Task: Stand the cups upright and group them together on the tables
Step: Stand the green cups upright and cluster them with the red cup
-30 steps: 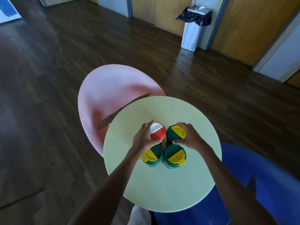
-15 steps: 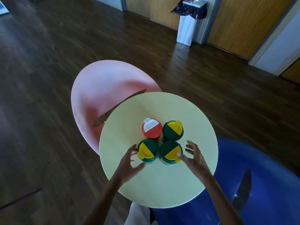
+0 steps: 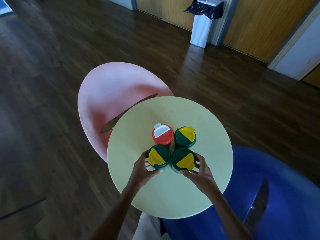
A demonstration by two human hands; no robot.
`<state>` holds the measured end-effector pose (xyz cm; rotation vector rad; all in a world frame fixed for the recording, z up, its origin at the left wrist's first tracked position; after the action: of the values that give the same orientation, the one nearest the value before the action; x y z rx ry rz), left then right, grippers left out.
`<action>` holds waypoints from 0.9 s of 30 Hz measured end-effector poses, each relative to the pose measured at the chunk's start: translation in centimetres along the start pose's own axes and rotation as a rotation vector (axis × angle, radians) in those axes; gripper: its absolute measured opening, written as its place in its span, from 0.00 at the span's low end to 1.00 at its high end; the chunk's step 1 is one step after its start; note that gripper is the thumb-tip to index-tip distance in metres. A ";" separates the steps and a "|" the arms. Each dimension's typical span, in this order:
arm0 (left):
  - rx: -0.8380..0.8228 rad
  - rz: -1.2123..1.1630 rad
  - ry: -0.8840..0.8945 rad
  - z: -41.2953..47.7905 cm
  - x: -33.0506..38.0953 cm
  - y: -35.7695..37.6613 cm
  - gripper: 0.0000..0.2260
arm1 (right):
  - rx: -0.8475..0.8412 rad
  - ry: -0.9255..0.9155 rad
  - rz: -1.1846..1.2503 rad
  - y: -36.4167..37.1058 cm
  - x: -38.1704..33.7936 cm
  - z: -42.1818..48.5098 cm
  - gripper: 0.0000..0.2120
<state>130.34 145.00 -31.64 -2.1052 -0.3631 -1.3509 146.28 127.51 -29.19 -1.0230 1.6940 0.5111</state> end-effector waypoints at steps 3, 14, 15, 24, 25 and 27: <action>-0.001 -0.027 -0.007 0.0 0.3 0.0 0.33 | 0.005 -0.003 0.008 0.1 -0.1 0.0 0.32; -0.023 0.015 0.008 0.2 0.0 -0.3 0.34 | 0.016 -0.018 0.011 0.3 -0.2 -0.2 0.32; -0.024 0.022 0.008 0.3 0.0 -0.3 0.34 | 0.018 -0.018 0.015 0.3 -0.1 -0.1 0.32; -0.038 0.106 0.027 0.4 0.1 -0.5 0.35 | 0.021 -0.005 -0.002 0.3 0.3 0.1 0.34; -0.037 0.108 0.033 0.4 0.3 -0.5 0.35 | 0.023 -0.002 -0.003 0.3 0.3 0.1 0.34; -0.044 0.109 0.051 0.2 0.6 -0.5 0.36 | 0.024 0.004 -0.007 0.3 0.4 0.1 0.34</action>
<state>130.53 145.46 -30.96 -2.0901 -0.1969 -1.3571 146.06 127.56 -29.64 -1.0131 1.6962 0.4839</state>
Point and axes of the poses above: each hand's wrist, its own z-axis towards the middle knuckle, its own y-axis out of the palm, x = y × z, the point moved 3 cm from there along z, towards the middle knuckle, and after that the axes turned 7 degrees about -x, right-handed, at the moved point
